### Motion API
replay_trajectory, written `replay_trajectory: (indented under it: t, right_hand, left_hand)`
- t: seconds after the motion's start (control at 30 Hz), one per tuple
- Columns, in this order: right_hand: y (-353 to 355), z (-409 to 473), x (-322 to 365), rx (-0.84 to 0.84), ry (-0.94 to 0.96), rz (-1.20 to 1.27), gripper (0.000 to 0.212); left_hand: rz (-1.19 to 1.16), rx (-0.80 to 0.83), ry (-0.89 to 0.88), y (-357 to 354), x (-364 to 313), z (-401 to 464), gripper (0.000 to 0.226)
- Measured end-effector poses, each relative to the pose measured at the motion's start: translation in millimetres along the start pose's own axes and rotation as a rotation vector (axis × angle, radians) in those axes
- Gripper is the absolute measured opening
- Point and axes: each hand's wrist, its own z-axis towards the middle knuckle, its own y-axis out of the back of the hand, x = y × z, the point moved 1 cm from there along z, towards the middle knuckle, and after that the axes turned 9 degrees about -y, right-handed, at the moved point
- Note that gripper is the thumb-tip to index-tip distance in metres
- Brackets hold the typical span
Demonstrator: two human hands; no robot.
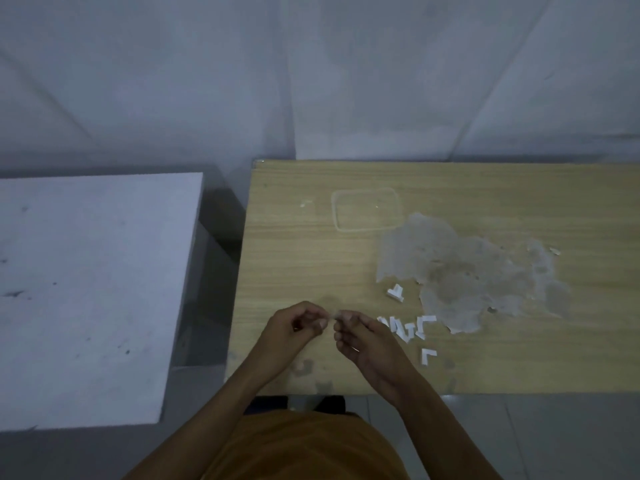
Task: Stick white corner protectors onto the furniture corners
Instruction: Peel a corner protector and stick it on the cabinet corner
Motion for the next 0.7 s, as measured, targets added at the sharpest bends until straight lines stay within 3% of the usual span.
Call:
replay_trajectory:
  t: [0.1,0.47,0.7]
  right_hand:
    - [-26.4,14.0,8.0,-0.013,0.034,-0.028,0.025]
    - [-135.2,108.0,38.0,-0.285,0.393,-0.681,0.022]
    - [-215.0,188.8,57.3,-0.218,0.447,-0.834,0.024]
  left_hand:
    - [0.032,-0.035,-0.030,26.6,-4.2,9.6,0.013]
    - [0.090,-0.113,-0.048,161.8,5.9,55.7,0.013]
    - [0.221,-0.203,-0.047,259.5,36.5,99.2,0.018]
